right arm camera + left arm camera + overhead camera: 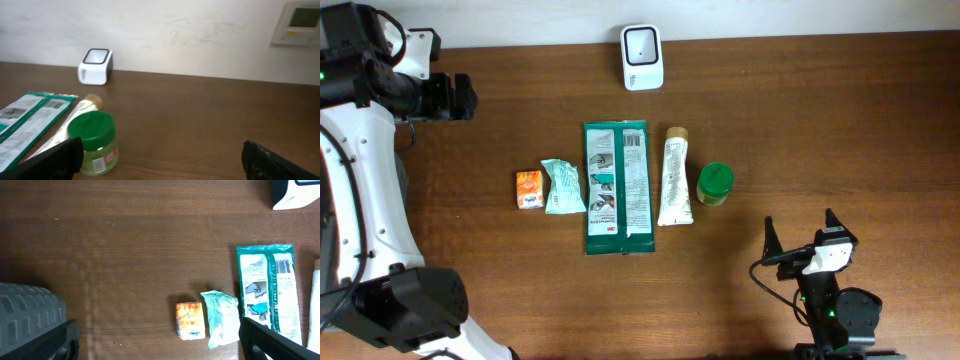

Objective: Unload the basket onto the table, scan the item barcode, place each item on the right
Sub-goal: 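Reach the right gripper to the green jar and grasp it, then lift the green jar with the right gripper up to the scanner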

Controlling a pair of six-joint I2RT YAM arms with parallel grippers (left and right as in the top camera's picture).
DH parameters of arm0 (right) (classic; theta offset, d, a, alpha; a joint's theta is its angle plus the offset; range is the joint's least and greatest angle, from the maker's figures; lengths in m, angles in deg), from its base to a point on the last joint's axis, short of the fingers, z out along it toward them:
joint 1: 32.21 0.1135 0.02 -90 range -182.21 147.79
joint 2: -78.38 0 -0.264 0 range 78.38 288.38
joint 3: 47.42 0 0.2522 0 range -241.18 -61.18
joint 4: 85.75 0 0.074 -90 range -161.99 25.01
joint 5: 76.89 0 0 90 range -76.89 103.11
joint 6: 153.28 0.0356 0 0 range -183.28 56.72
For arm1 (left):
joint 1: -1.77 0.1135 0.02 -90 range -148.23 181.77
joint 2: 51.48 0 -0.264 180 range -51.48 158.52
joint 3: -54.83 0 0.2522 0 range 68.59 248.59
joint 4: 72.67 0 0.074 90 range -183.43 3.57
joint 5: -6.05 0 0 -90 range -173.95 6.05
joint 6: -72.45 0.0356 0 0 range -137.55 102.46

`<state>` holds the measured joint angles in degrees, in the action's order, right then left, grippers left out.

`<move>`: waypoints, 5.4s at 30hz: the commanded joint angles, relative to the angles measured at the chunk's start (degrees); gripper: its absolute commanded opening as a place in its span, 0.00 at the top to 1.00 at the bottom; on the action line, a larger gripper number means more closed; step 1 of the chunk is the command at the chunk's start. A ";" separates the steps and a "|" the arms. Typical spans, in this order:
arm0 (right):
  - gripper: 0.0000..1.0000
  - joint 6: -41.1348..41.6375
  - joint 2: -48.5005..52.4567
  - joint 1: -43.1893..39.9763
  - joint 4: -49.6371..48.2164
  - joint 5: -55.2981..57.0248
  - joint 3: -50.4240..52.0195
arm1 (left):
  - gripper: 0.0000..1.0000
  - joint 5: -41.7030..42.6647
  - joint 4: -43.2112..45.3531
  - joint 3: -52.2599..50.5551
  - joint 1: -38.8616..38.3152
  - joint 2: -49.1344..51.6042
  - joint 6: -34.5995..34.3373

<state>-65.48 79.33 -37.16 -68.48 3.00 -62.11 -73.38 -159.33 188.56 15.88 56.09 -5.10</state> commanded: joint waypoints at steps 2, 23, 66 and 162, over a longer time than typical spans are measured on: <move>0.02 -0.35 0.31 -0.33 3.67 -3.37 -6.69 | 0.01 1.03 -0.07 0.42 0.00 -0.66 0.72; 0.02 -0.59 49.96 -0.33 46.16 -7.98 -63.17 | 0.01 1.03 -0.07 0.42 0.00 -0.66 0.72; 0.02 -2.91 105.85 20.76 51.95 5.95 -84.04 | 0.01 1.03 -0.07 0.42 0.00 -0.66 0.72; 0.55 60.13 112.93 20.57 66.95 -37.11 -100.19 | 0.01 1.03 -0.07 0.42 0.00 -0.66 0.72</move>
<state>-14.81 192.35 -16.52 -1.53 -20.54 -160.95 -73.16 -159.49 188.56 15.88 56.09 -5.10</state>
